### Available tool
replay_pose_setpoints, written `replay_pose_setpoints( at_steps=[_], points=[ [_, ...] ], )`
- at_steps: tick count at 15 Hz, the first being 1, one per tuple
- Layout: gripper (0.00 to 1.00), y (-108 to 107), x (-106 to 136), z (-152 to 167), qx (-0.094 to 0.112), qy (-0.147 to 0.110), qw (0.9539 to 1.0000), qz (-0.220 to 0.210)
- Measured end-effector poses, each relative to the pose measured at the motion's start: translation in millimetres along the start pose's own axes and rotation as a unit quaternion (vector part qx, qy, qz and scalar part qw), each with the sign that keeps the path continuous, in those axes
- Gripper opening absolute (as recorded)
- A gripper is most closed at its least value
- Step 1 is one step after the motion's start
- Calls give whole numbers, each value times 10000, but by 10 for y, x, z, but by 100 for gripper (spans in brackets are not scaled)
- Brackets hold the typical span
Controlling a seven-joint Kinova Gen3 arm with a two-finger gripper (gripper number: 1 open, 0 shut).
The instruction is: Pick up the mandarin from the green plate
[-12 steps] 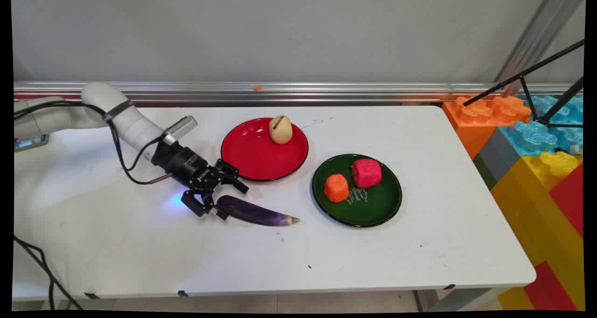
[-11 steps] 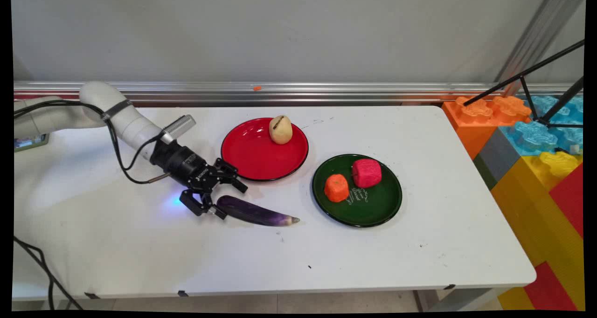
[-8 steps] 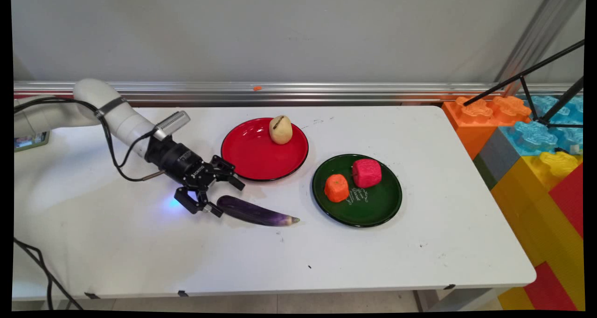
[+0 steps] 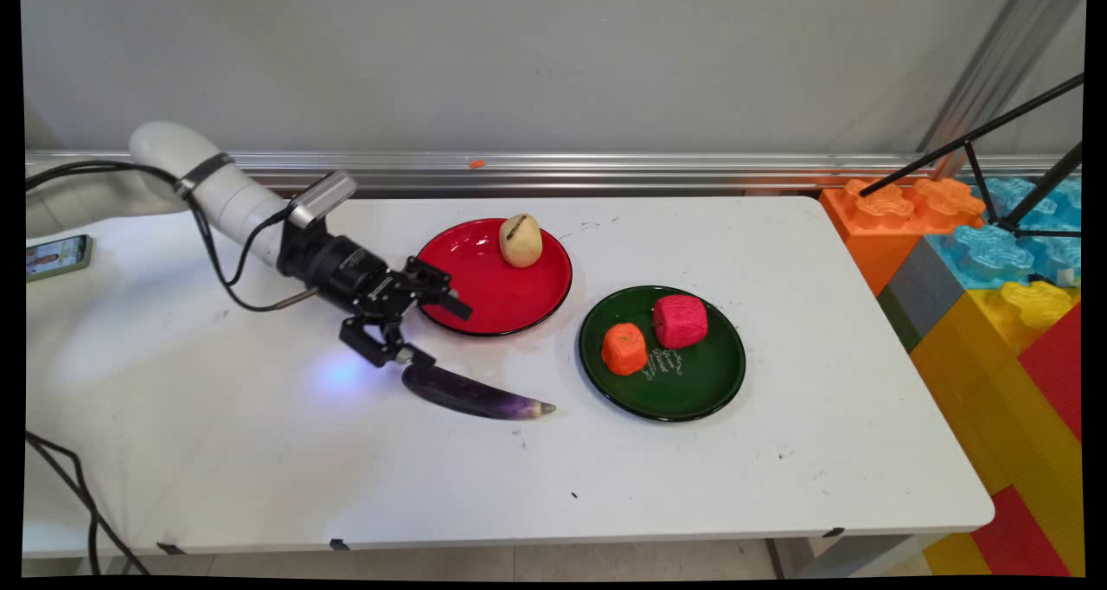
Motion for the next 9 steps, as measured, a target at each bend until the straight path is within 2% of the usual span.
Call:
replay_pose_setpoints(
  at_steps=[6, 9],
  points=[
    [100, -285, 382, 273, 267, 30, 9996, 41],
    [100, -408, 490, 418, 349, -10, 9994, 35]
  ],
)
